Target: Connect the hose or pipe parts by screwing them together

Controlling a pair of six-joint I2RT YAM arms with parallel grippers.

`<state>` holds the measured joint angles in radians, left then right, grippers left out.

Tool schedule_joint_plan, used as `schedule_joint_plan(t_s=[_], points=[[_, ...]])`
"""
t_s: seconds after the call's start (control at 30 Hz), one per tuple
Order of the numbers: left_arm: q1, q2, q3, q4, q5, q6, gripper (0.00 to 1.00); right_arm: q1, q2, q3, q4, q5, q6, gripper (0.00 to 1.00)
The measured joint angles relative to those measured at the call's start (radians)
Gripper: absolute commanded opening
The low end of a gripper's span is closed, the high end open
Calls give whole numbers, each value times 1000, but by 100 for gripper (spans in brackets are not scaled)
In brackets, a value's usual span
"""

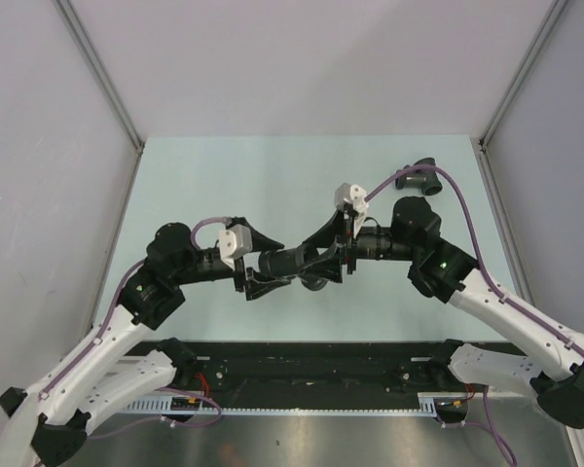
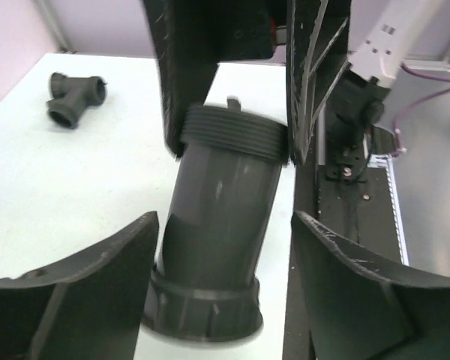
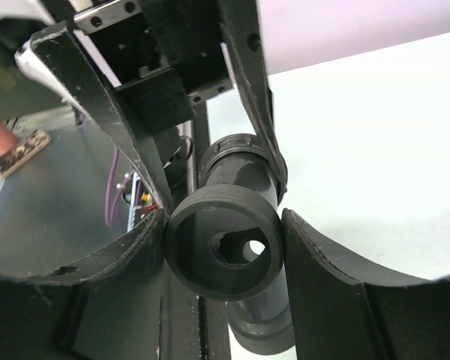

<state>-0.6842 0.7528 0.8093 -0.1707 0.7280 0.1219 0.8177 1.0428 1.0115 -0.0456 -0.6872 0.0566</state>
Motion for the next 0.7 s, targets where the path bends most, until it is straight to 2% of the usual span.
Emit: schedule_joint_plan(t_s=[0.27,0.57,0.7], points=[[165,-22,56,15,45,-96,85,-136,-32,0,86,14,171,2],[206,-2,97,60,89,-250,88,-187,-51,-6,254,-26,367,1],[250,-6,87,194,118,-397,91,-188,-81,-6,314,-25,399,0]])
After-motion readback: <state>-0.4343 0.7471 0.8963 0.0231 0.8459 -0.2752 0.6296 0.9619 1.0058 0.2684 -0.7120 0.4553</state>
